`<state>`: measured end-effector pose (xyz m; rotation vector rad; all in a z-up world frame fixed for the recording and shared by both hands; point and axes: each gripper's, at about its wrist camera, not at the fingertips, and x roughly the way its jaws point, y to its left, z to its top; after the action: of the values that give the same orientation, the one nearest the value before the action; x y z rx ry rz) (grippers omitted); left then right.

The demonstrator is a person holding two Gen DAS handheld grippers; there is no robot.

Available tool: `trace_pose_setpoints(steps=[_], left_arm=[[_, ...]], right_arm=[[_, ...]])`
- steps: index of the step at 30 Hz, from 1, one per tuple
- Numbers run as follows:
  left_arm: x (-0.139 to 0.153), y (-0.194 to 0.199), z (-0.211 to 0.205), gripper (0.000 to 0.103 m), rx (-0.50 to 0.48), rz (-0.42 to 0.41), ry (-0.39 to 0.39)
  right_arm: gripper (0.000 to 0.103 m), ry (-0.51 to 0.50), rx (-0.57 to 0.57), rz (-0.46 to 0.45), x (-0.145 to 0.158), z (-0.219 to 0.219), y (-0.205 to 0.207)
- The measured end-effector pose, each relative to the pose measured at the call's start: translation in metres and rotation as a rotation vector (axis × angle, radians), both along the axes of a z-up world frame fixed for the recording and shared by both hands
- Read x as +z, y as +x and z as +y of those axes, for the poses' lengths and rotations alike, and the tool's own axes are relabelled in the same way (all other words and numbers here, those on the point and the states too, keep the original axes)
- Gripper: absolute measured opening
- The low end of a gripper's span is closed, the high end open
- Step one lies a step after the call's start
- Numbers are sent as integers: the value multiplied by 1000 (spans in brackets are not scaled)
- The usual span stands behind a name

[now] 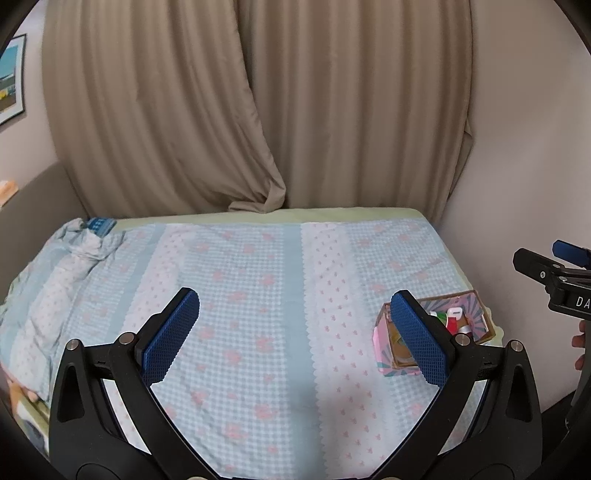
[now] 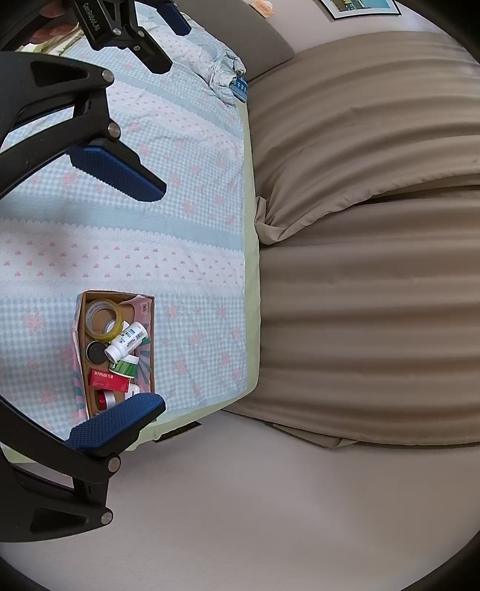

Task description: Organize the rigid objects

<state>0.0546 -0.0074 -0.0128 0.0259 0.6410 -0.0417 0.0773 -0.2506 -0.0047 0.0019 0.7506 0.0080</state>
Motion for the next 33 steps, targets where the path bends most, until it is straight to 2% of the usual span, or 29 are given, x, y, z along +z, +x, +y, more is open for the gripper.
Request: trace_pose_setpoints(steps=[9, 15, 21, 28, 33], left_arm=[[-2, 2, 2, 103, 6, 6, -5], [-1, 1, -2, 103, 11, 1, 20], [0, 0, 0, 103, 13, -2, -14], [3, -1, 0, 103, 50, -27, 4], [1, 0, 0, 103, 53, -34, -15]], right_arm=[[103, -3, 1, -6, 0, 2, 5], [103, -5, 0, -11, 0, 5, 9], [103, -9, 2, -17, 1, 7, 9], [103, -16, 2, -24, 3, 10, 10], [103, -14, -2, -26, 3, 10, 12]])
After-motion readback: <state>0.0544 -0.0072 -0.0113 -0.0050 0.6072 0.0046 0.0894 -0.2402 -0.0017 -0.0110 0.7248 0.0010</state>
